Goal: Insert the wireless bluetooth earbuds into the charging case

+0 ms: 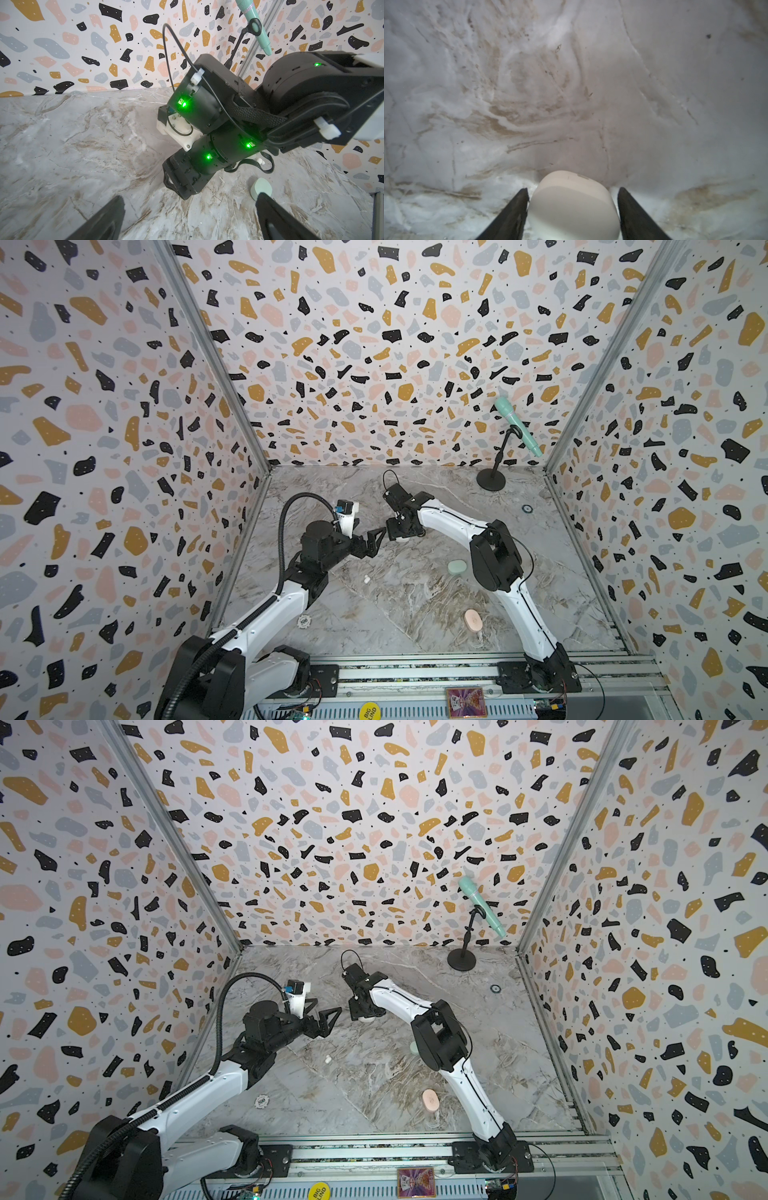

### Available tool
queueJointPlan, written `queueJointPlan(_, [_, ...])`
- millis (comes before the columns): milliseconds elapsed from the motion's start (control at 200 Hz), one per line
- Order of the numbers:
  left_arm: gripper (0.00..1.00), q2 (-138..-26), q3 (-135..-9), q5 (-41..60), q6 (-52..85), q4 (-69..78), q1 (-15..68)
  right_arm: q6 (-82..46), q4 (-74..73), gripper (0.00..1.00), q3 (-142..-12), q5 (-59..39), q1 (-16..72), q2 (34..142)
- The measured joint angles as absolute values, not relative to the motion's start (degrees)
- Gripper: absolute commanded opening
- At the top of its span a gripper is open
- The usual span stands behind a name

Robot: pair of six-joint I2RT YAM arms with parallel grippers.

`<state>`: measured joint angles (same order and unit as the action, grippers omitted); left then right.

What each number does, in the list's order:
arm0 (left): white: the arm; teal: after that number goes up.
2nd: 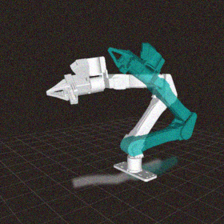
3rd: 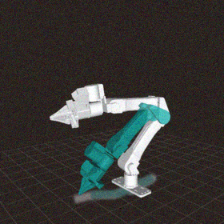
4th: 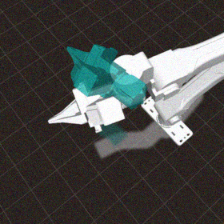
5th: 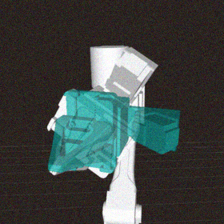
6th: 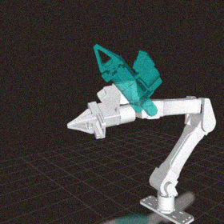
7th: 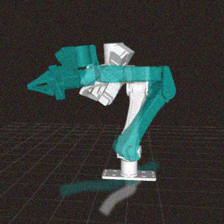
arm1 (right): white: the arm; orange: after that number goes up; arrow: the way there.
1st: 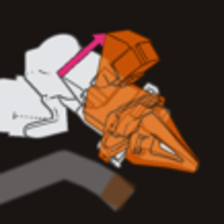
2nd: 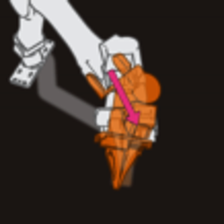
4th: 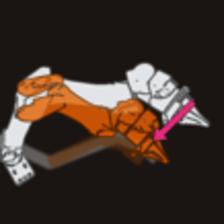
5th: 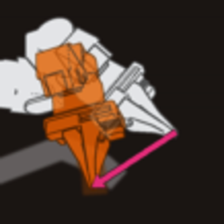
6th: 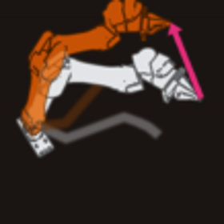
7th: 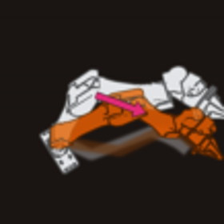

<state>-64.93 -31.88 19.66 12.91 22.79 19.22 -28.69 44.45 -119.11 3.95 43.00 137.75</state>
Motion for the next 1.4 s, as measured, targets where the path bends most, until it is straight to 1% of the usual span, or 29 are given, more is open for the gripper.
queueJointPlan(235, [1.00, -64.9, -31.5, 19.7, 13.0, 22.8, 19.2, -28.9, 44.4, 0.57, -119.1, 4.5, 43.1, 137.7])
queueJointPlan(526, [1.00, -64.6, -31.5, 19.6, 12.6, 22.3, 19.2, -28.4, 42.9, 0.55, -113.2, 4.4, 43.1, 134.1])
queueJointPlan(741, [1.00, -64.6, -31.5, 20.2, 11.5, 21.8, 19.4, -27.9, 42.8, 0.55, -104.6, 3.0, 42.6, 125.3])
queueJointPlan(881, [1.00, -64.8, -31.5, 20.4, 9.8, 21.3, 21.6, -27.5, 42.9, 0.55, -100.9, 0.8, 41.7, 118.4])
queueJointPlan(1156, [1.00, -69.7, -33.5, 22.2, 3.3, 17.9, 29.3, -23.7, 46.5, 0.55, -100.2, -3.7, 39.4, 107.0])
queueJointPlan(1397, [1.00, -74.8, -38.3, 27.2, -4.3, 17.1, 32.7, -19.2, 51.5, 0.55, -100.2, -10.1, 38.9, 98.7])
